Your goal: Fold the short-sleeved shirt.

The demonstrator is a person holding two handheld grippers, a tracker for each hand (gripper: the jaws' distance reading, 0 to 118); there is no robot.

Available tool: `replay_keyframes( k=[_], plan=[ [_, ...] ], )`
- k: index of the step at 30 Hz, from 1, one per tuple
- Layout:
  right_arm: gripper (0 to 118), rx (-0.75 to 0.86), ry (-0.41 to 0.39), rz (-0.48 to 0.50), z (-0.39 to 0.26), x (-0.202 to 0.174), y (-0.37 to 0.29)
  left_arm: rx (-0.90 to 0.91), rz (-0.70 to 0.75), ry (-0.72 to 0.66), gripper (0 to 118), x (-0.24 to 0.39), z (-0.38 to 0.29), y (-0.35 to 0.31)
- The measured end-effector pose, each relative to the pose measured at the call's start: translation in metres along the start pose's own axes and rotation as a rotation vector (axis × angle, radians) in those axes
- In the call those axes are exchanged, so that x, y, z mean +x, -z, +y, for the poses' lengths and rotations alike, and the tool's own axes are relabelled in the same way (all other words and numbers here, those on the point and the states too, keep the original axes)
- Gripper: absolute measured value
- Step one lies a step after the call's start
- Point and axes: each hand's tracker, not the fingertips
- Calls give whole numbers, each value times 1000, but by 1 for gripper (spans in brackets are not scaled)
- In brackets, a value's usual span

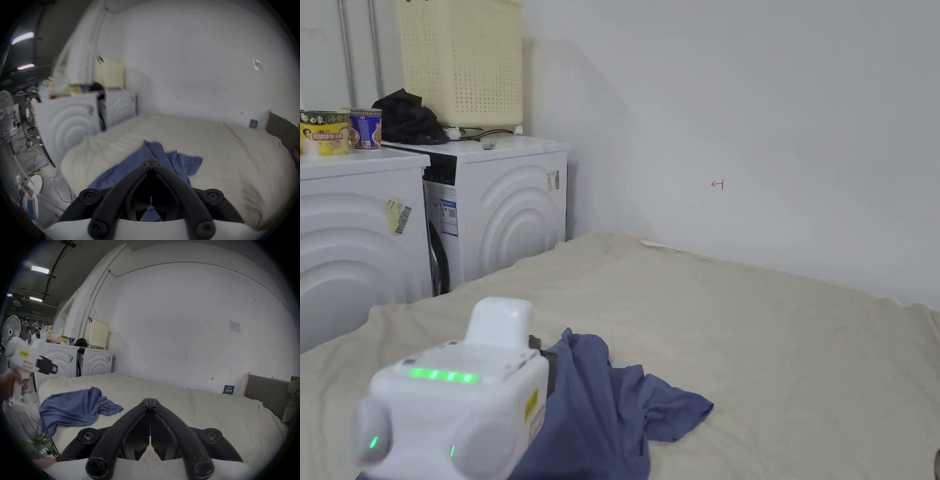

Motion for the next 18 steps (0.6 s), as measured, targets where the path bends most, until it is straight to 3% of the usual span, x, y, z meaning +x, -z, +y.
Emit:
replay_keyframes(
  k=[5, 8, 9, 10, 12, 13, 18],
  plan=[
    [0, -72, -28, -7, -10, 5, 9, -312, -54, -24, 0, -17, 3, 115],
    [0, -115, 34, 6, -10, 9, 13, -438, -67, -58, 0, -20, -2, 165],
    [0, -125, 53, 11, -9, 11, 15, -452, -62, -80, 15, -20, -7, 177],
    [0, -130, 58, 11, -9, 13, 18, -474, -61, -98, 44, -19, -9, 187],
    [0, -137, 55, 6, -7, 14, 21, -533, -54, -136, 117, -18, -18, 212],
    [0, -137, 53, 4, -7, 15, 22, -536, -55, -167, 116, -18, -20, 215],
    [0, -145, 26, -3, -13, 19, 25, -639, -25, -69, 116, -7, -33, 254]
  ],
)
